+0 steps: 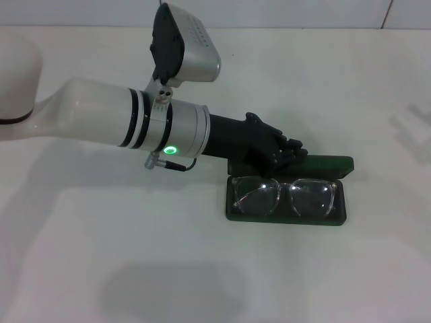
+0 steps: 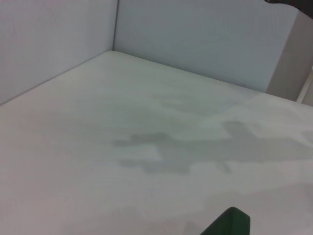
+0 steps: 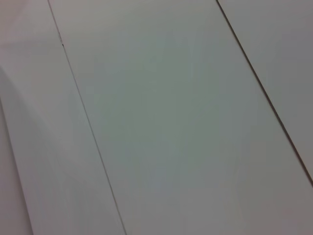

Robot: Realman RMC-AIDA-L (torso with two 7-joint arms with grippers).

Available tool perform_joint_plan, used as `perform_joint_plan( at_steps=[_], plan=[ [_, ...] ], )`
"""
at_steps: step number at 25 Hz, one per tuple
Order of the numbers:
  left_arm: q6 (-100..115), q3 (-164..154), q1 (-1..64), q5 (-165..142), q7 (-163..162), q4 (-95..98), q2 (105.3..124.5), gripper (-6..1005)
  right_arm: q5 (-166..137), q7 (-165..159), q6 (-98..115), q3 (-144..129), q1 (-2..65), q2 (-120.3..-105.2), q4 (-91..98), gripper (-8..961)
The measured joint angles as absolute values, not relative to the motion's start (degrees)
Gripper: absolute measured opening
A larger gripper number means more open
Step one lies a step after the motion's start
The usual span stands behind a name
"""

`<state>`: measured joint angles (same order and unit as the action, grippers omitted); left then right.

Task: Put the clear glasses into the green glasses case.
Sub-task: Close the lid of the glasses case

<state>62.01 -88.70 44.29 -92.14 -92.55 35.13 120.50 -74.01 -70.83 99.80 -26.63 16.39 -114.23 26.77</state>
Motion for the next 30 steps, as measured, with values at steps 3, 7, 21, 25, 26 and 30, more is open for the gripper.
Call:
perform_joint_plan(
  at_steps=[3,7,21,25,26,30],
  plan=[
    [62.02,-89.47,44.30,-91.67,-92.54,34.79,120.49,141,-74.00,-70.84,99.81,-26.63,16.39,-114.35,26.72,549],
    [62.08,-90.60,44.25,-91.26,-92.54,34.59,120.49,141,-74.00,-70.84,99.83,-26.63,16.25,-114.46,26.71,552],
    [62.62,-98.34,41.18,-87.31,-89.54,35.31,120.40,159,-74.00,-70.84,100.44,-26.63,15.82,-114.43,26.63,563],
    [63.26,-100.23,40.50,-86.06,-88.33,36.75,120.30,164,-74.31,-70.94,100.60,-26.68,15.73,-114.39,26.63,566],
    [63.87,-100.20,40.02,-86.05,-88.10,37.70,120.23,166,-75.19,-70.97,100.59,-26.69,15.87,-114.27,26.64,566],
    [70.07,-96.36,36.92,-86.33,-87.80,42.82,119.64,171,-82.89,-71.13,100.59,-26.79,17.42,-113.58,27.41,570]
  ],
)
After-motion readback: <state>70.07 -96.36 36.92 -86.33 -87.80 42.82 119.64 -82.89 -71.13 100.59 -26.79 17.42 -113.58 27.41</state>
